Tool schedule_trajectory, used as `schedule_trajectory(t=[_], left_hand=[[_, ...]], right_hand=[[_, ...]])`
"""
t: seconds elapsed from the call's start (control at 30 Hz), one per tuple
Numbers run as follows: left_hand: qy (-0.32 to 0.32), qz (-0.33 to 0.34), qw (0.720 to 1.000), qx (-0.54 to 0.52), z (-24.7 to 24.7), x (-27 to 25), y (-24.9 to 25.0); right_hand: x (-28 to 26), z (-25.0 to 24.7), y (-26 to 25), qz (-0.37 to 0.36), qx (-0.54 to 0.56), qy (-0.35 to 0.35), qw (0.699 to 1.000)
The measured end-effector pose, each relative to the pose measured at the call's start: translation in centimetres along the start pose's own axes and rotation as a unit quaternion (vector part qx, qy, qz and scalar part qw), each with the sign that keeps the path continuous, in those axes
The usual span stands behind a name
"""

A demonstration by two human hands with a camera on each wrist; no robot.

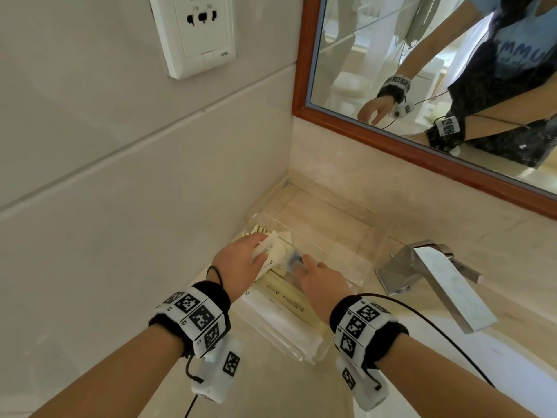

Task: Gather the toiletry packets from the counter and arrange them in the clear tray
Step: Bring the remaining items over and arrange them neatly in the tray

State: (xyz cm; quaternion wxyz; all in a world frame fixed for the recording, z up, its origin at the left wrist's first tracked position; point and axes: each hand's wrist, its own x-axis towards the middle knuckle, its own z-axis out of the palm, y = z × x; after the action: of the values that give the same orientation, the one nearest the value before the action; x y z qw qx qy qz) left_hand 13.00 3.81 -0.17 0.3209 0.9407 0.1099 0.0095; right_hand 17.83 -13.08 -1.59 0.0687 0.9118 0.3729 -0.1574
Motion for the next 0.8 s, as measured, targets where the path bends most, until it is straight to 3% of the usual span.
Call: schedule_trajectory(t=[0.2, 0.43, 0.53, 0.67, 0.8], left_hand=[[0.019, 0.009, 1.0, 0.019, -0.8, 0.2, -0.7], [0.085, 0.135, 0.983, 0.094, 0.0, 1.1, -0.6], [0.067, 0.136, 0.98, 0.132, 1.1, 1.8, -0.4], [-0.028, 0.099, 0.978, 0.183, 2.3, 2.4, -1.5], [-0.014, 0.153, 0.957, 0.244, 2.1, 2.4, -2.0]], right_hand=[[0.7, -1.9, -0.5, -0.005, -0.02, 0.013, 1.0], [0.4, -2.1, 0.5, 0.002, 0.001, 0.023, 1.0], [0.3, -1.7, 0.9, -0.005, 0.011, 0.023, 1.0], [0.2, -1.4, 1.1, -0.007, 0.018, 0.027, 0.999], [0.3, -1.1, 1.0, -0.013, 0.03, 0.031, 0.999]])
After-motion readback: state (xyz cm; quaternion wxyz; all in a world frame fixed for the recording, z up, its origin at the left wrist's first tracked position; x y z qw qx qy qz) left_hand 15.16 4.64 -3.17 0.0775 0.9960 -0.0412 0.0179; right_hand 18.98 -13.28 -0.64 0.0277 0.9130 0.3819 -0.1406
